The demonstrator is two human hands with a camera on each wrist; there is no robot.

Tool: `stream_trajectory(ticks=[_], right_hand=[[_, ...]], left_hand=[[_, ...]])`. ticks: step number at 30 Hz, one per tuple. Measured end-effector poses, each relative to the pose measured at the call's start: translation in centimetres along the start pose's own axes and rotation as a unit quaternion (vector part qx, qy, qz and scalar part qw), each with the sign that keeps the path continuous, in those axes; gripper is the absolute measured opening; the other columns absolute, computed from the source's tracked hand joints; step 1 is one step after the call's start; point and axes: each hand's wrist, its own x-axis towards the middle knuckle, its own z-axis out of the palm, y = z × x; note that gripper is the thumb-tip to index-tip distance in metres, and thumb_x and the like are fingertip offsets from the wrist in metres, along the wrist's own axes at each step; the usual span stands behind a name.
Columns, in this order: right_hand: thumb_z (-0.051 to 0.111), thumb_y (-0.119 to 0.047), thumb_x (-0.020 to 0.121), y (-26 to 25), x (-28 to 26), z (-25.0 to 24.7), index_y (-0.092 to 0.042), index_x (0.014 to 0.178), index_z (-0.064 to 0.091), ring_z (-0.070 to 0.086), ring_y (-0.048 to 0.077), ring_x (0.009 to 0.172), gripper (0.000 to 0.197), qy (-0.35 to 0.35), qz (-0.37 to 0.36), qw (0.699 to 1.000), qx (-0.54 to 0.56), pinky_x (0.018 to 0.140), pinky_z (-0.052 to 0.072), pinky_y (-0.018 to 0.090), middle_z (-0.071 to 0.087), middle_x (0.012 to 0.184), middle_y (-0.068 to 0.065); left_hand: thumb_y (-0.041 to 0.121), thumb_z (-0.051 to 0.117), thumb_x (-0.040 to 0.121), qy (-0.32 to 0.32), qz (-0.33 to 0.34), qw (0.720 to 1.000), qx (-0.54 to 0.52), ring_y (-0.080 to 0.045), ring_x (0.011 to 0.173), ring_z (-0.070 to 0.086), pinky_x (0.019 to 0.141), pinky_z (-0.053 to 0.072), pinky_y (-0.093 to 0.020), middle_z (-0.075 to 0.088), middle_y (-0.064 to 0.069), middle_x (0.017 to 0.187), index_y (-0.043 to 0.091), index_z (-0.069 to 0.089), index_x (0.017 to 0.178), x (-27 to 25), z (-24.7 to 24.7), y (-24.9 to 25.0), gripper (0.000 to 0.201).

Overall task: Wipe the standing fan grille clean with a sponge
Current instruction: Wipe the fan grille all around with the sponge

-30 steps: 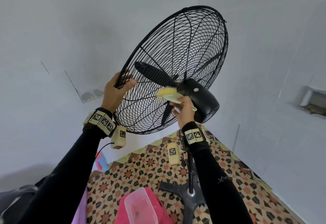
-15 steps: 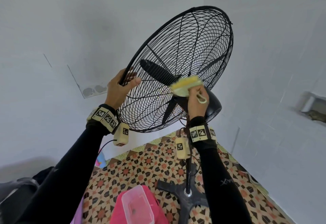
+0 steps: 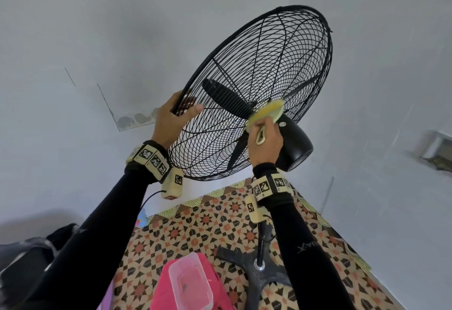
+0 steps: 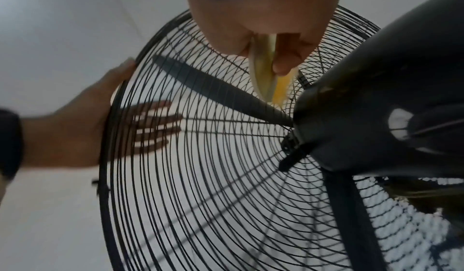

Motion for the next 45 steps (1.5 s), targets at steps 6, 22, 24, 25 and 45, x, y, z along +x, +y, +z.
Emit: stream_trajectory(ticks=[6, 22, 24, 25, 45], right_hand=[[0.059, -0.016, 0.093, 0.7, -2.6, 1.9, -0.013, 0.097, 0.058, 0.06, 0.024, 0.071, 0.005, -0.12, -0.013, 0.99, -0.073, 0.064, 0.059, 0.043, 0.061, 0.091, 0.007], [0.06, -0.016, 0.092, 0.4, -0.2, -0.5, -0.018, 0.094, 0.058, 0.059, 0.02, 0.069, 0.003, -0.068, 0.001, 0.996, -0.058, 0.062, 0.053, 0.031, 0.061, 0.087, 0.006], [0.061, -0.015, 0.092, 0.0, 0.0, -0.1, -0.017, 0.097, 0.059, 0.061, 0.023, 0.072, 0.006, -0.094, 0.007, 0.993, -0.07, 0.065, 0.054, 0.033, 0.062, 0.092, 0.007], [0.061, -0.014, 0.091, 0.1, -0.1, 0.1, -0.017, 0.097, 0.06, 0.062, 0.025, 0.074, 0.007, -0.129, -0.007, 0.989, -0.07, 0.067, 0.055, 0.035, 0.063, 0.092, 0.008], [0.051, -0.007, 0.092, 0.6, 0.0, -2.3, -0.015, 0.074, 0.061, 0.064, 0.023, 0.06, 0.022, -0.111, 0.308, 0.915, 0.237, 0.04, 0.033, 0.02, 0.068, 0.086, 0.012]], left_hand=[[0.074, 0.072, 0.078, 0.003, -0.002, 1.0, 0.001, -0.007, 0.105, 0.067, 0.092, 0.051, -0.017, 0.074, 0.004, 0.112, 0.019, 0.066, 0.128, 0.1, -0.3, 0.0, 0.074], [0.066, 0.074, 0.082, 0.003, -0.004, 1.0, -0.004, -0.003, 0.105, 0.068, 0.093, 0.052, -0.018, 0.074, 0.009, 0.111, 0.018, 0.066, 0.13, 0.0, 0.0, -0.4, 0.068], [0.068, 0.073, 0.081, 0.005, -0.007, 1.0, 0.002, -0.003, 0.106, 0.067, 0.093, 0.051, -0.018, 0.073, 0.01, 0.112, 0.019, 0.065, 0.131, 0.1, 0.0, -0.5, 0.07], [0.069, 0.073, 0.081, 0.004, -0.011, 1.0, 0.004, -0.004, 0.106, 0.067, 0.094, 0.051, -0.019, 0.073, 0.01, 0.112, 0.019, 0.065, 0.132, 0.1, -0.1, -0.6, 0.071], [0.063, 0.075, 0.084, -0.001, -0.009, 1.0, -0.003, -0.002, 0.102, 0.068, 0.091, 0.05, -0.016, 0.074, 0.011, 0.107, 0.022, 0.067, 0.126, 0.0, 0.0, -0.3, 0.06]])
